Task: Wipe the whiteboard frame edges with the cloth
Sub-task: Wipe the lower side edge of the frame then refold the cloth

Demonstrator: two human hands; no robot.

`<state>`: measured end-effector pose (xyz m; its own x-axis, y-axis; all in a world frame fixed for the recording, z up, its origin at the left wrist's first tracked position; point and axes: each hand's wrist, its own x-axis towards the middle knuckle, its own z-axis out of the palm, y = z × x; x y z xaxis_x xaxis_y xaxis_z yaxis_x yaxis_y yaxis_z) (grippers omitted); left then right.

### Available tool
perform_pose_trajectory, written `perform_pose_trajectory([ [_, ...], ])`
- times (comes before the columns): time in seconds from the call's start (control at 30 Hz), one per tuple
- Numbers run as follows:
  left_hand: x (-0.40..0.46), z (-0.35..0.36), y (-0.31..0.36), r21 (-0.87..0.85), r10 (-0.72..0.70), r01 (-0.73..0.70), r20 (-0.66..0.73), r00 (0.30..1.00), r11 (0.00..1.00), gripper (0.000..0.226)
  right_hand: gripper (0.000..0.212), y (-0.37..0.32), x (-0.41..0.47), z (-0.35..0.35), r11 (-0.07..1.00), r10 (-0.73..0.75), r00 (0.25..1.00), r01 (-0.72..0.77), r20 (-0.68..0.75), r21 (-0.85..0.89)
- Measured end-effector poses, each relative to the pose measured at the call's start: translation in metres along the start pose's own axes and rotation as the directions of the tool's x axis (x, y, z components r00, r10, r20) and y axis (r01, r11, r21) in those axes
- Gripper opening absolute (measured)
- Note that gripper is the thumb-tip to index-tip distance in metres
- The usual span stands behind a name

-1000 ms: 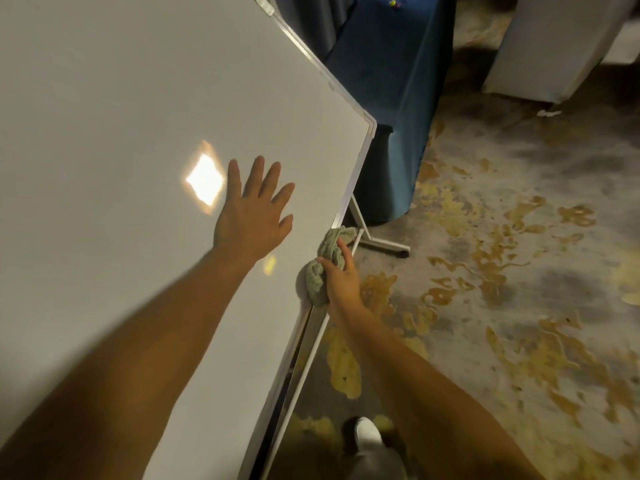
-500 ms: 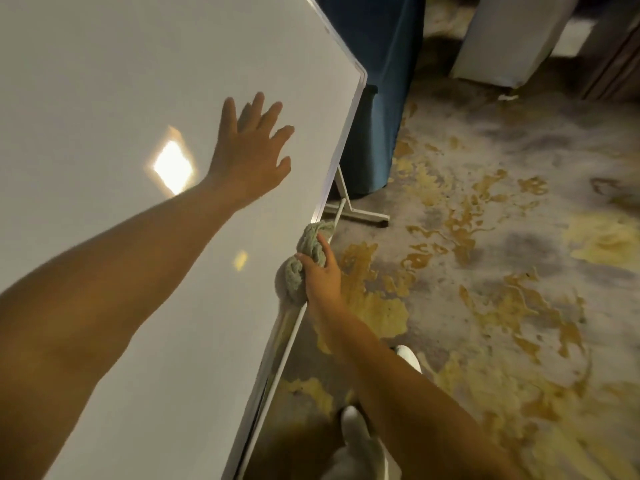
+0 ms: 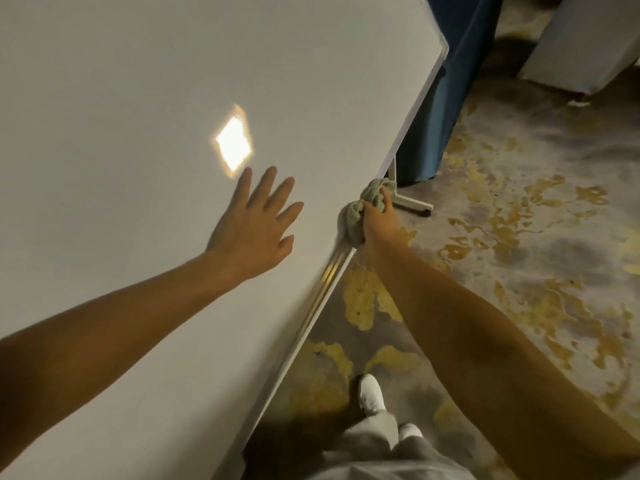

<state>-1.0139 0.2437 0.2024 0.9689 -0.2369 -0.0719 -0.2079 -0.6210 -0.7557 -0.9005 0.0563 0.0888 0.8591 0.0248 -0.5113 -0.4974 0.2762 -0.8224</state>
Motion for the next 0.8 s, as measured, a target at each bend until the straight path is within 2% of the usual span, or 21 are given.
perform_pose_trajectory([
  [0.13,-0.006,-0.006,0.01,0.017,-0.046,0.047,-0.041,0.998,0.999,0.08,0.056,0.019,-0.03,-0.003,1.0,0.009,1.0,-0.009,0.004,0.029],
  [0.53,-0.007,-0.029,0.02,-0.006,-0.068,0.068,-0.074,0.995,0.998,0.077,0.058,0.079,-0.129,-0.013,0.992,0.025,1.0,-0.024,-0.008,0.121],
  [0.8,-0.02,-0.018,0.016,-0.036,-0.059,0.055,-0.115,0.992,0.998,0.074,0.058,0.15,-0.201,0.009,0.992,0.001,0.999,0.005,-0.046,0.128],
])
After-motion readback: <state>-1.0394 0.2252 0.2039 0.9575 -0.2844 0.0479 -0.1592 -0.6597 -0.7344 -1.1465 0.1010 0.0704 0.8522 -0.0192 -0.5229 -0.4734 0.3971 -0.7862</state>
